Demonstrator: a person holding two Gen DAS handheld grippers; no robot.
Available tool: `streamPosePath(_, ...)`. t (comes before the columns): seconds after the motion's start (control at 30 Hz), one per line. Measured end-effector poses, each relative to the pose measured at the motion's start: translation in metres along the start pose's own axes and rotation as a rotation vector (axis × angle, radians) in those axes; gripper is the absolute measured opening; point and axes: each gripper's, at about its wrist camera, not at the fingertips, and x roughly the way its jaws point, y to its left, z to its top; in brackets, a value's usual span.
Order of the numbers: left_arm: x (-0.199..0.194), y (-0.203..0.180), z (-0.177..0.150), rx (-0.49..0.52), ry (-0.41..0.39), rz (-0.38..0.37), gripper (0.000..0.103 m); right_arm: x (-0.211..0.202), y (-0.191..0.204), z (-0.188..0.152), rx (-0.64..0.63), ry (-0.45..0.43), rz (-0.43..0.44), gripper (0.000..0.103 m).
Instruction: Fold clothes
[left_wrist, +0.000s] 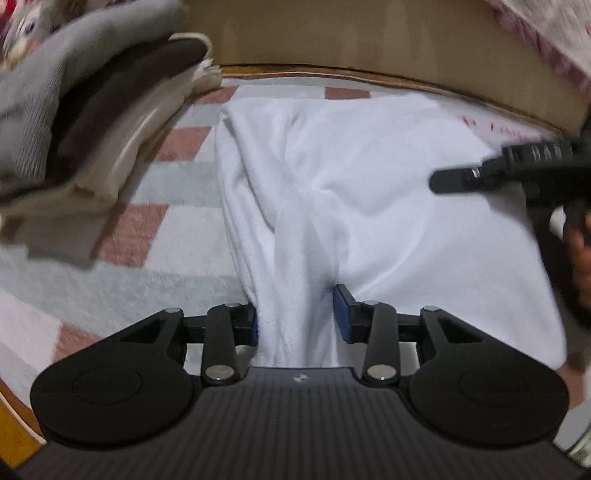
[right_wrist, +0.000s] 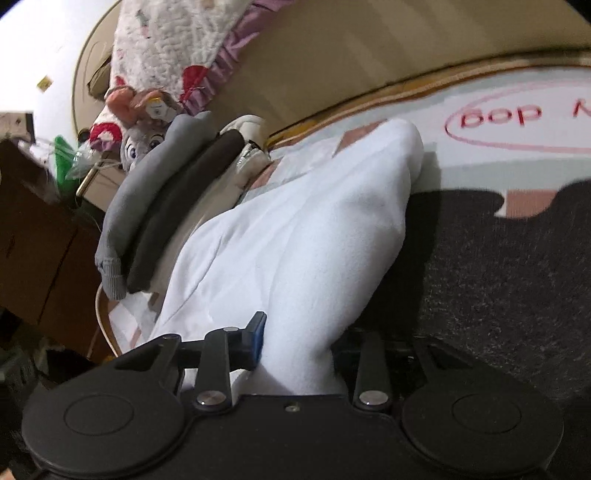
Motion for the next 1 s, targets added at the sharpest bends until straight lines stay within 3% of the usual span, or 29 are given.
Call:
streamPosePath(0.13,-0.003,-0.004,0.0,0.029,-0.022,-0.003,0.019,0.005,-0.006,-0.003,0.048,0.009,0.015,0.048)
streamPosePath(0.27,-0.007,-0.008,0.002,0.059,-0.06,0.013,0.017,0.006,-0.018,-0.015,0.138,-0.016,0.066,0.034)
streamPosePath(0.33,-0.008,-0.005,0.006,0.067,-0.074,0.01,0.017,-0.003,-0.01,-0.017,0.119,-0.047,0.062,0.031)
streamPosePath(0.47,-0.026,0.016,0.014,-0.071,-0.109,-0.057,0.017,-0.026,0.027,-0.016,-0.002,-0.127,0.049,0.031)
streamPosePath(0.53,-0.039,0.021,0.015,-0.055,-0.152,-0.06,0.017,-0.035,0.044,-0.015,-0.044,-0.156,0.047,0.031)
streamPosePath(0.8,-0.106,0.057,0.002,-0.066,-0.271,0.007,0.017,-0.054,0.112,-0.036,-0.083,-0.255,0.071,0.03)
streamPosePath(1.0,-0.149,0.086,0.01,-0.079,-0.296,0.049,0.017,-0.057,0.167,-0.053,-0.152,-0.295,0.07,0.03)
